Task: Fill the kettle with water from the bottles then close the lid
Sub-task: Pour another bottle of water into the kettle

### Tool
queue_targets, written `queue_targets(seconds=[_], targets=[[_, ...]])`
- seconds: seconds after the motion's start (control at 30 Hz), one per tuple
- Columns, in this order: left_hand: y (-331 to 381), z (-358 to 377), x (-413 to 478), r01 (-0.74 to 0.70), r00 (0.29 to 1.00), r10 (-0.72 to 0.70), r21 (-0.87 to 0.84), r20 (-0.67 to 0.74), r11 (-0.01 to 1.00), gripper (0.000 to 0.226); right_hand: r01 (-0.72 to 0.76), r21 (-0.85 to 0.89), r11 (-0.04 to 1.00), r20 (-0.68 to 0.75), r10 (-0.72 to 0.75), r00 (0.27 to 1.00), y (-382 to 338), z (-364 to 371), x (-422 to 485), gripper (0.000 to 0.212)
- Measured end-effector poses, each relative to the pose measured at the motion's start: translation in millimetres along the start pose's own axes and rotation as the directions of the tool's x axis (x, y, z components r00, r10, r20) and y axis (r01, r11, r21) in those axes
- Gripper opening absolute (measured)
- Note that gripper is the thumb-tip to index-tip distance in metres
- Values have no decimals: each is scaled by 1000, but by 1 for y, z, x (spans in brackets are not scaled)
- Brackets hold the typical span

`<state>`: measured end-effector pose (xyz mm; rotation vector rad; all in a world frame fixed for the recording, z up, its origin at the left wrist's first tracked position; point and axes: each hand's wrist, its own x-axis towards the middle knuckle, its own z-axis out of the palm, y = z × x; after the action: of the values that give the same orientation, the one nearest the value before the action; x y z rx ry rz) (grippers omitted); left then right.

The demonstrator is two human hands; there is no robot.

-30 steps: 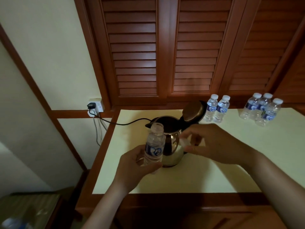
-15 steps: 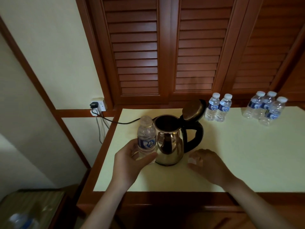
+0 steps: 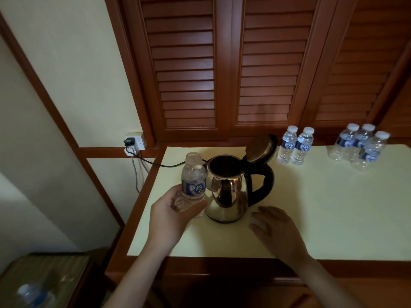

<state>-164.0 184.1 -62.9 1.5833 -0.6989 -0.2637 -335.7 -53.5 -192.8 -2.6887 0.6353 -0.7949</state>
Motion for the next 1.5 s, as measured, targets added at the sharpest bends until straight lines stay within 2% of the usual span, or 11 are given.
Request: queue_targets(seconds=[0.13,0.33,0.53,0.7,0.93,1.23,1.5], targets=[[9,-11,15,-3,1000,1,51,31,999,39,3,-5,1000,-4,-3,1000,-2,-2,-1,36],[16,-30,46,-146,989,145,225,20,963,41,-4,-9,1000,27,5,1000,3,3,-3,39],[22,-48,81,-311,946,317,481,70,820,47,-36,-15,999,3,36,999,0,2,-3,40],[26,-49,98,-362,927,351,577,135,732,50,-37,0,999,-6,37,999,1,2,-3,39],[23,-48,108,-429,899,363,655,244,623,56,-20,14,1000,-17,20,1000,1,0,-2,38],[23,-46,113,-483,867,388,723,313,494,61,-23,26,999,-12,23,1000,0,-3,-1,27],[25,-47,116,-495,857,394,743,332,452,63,-23,21,999,-22,24,999,-2,-5,0,28]])
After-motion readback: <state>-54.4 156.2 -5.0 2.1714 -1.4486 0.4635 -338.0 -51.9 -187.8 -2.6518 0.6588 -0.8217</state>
